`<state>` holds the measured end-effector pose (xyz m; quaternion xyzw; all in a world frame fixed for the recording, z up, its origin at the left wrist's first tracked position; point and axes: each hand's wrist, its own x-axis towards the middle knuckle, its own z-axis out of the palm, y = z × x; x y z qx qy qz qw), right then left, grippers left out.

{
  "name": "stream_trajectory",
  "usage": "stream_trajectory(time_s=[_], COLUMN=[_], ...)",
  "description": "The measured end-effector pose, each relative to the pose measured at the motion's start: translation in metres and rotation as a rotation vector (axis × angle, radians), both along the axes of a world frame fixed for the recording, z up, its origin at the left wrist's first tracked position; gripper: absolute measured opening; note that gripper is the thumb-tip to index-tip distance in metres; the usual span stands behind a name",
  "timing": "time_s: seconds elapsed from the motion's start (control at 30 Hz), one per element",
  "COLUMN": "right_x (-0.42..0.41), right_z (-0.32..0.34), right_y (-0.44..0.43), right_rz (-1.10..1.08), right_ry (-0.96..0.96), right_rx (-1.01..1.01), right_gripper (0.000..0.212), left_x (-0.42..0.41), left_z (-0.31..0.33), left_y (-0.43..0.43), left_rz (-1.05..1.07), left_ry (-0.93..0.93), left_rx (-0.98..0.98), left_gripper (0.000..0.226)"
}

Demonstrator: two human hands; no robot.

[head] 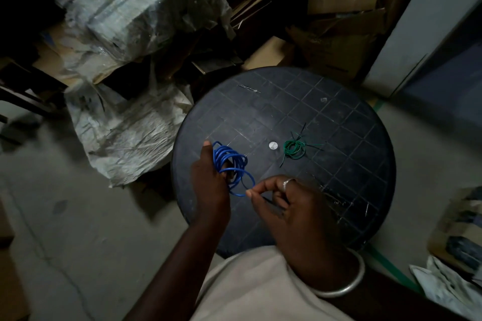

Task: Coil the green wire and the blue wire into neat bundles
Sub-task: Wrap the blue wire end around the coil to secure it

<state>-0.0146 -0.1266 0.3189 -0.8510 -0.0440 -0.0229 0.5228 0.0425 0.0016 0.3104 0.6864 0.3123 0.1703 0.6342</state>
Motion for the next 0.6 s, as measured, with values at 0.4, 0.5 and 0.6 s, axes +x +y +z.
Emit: stream_trajectory(time_s=[0.4,0.5,0.6], right_x=[0.003,0.008,0.013], right_z=[-0.008,-0.009,-0.012], right_y=[-0.003,-0.002,-0.002], right_rz=[-0.037,-0.041,-0.034], right_ry=[0.089,0.084,0.079], right_rx=[0.119,0.104,0.112], right_gripper=[0.011,0.012,0.012], left_x=[-0.001,-0.004,-0.007], left_z=[-0.005,-0.002,0.01], left_y=[0.003,0.001,-0.005], left_rz=[-0.039,-0.162,-0.104], left_ry=[-0.047,-0.017,-0.078], left_rx=[-0.035,-0.111,-0.165], left_gripper=[0.052,0.03,0.042])
